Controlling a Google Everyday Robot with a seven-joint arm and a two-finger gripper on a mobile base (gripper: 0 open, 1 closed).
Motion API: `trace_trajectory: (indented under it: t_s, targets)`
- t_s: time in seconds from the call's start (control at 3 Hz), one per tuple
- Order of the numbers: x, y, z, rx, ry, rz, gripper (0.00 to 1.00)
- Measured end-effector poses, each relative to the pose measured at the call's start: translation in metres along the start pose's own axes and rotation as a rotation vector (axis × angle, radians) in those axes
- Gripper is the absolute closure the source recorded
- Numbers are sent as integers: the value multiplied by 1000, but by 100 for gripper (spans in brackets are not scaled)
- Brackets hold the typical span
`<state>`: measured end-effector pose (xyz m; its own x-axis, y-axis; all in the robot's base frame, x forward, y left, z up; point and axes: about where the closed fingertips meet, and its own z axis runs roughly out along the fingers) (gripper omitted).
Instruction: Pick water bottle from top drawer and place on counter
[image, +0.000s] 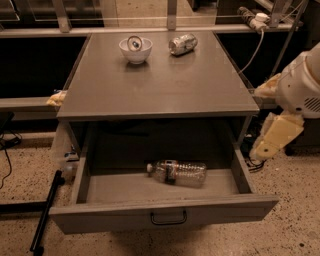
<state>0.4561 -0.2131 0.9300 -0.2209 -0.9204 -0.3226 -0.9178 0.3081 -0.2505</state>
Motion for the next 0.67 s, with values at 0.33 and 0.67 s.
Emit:
trace_trajectory:
  t_s: [0.33, 0.67]
  targets:
    - [1, 2, 37, -8, -68, 23, 27]
    - [-1, -1, 38, 7, -77, 26, 9]
